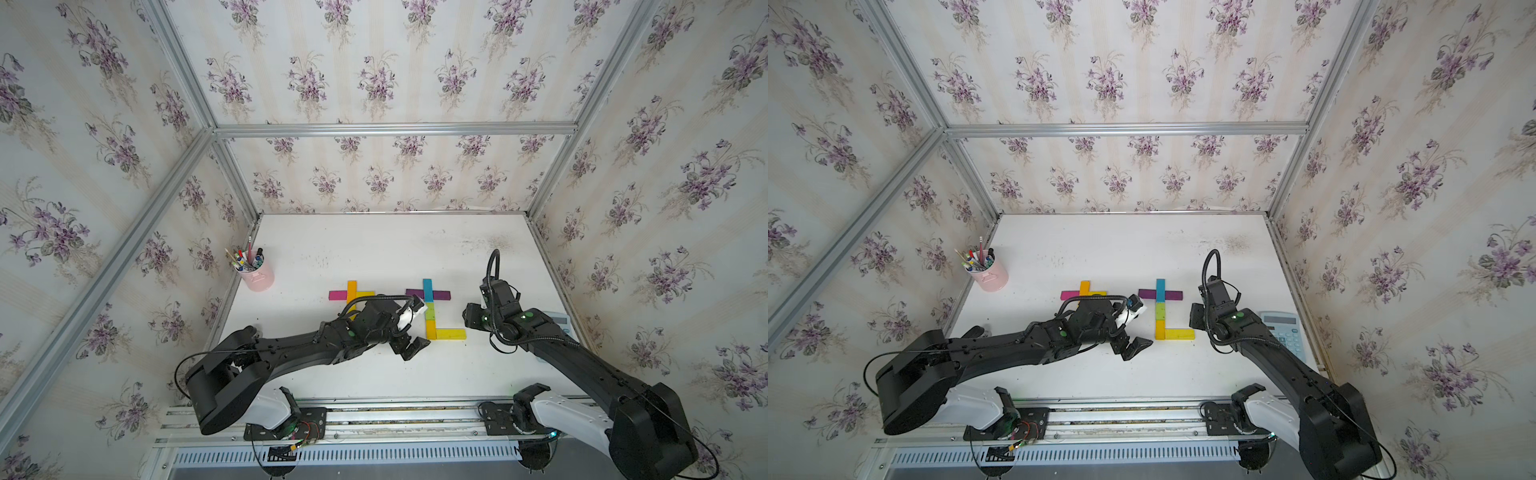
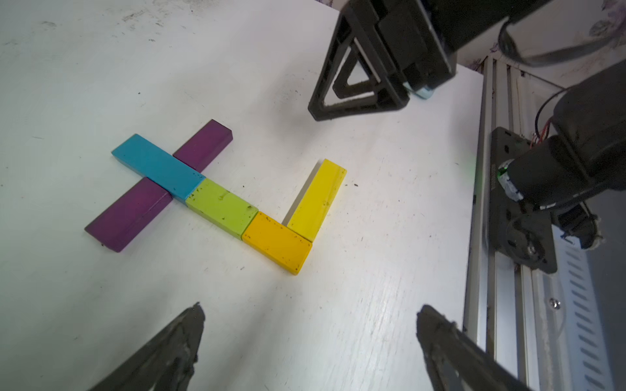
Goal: Assemble the letter t with building blocks
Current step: Adjust the building block at the center of the board.
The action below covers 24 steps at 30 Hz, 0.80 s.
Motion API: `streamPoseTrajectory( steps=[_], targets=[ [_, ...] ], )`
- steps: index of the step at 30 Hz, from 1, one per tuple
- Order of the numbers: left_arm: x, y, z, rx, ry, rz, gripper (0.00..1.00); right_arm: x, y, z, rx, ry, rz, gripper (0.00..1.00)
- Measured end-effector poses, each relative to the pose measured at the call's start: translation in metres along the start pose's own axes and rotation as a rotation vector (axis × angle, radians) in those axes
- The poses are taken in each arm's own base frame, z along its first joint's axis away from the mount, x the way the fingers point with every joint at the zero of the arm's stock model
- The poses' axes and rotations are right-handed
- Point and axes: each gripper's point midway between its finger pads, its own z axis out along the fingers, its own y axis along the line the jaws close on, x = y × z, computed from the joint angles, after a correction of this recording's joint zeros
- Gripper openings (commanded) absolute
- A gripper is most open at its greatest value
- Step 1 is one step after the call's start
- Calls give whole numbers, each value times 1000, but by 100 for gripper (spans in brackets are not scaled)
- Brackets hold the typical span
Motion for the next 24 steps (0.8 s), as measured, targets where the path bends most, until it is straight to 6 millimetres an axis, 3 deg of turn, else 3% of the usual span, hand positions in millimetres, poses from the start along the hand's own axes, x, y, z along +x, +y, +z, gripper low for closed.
streamPoseTrajectory(
  steps=[3,7,13,18,24],
  targets=[
    [-17,1,-3,-33,-20,1,100,0,0,1,1,2,-13,57],
    [3,-1,-8,-48,56,-14,100,0,0,1,2,0,-34,57],
    [15,12,12,-129,199,-43,99,9,-3,4,-13,-2,-39,58],
    [4,26,23,-242,272,-131,84,10,4,1,-63,-12,-40,59],
    [33,30,21,-327,367,-293,53,19,17,3,-154,9,-40,59]
  ],
)
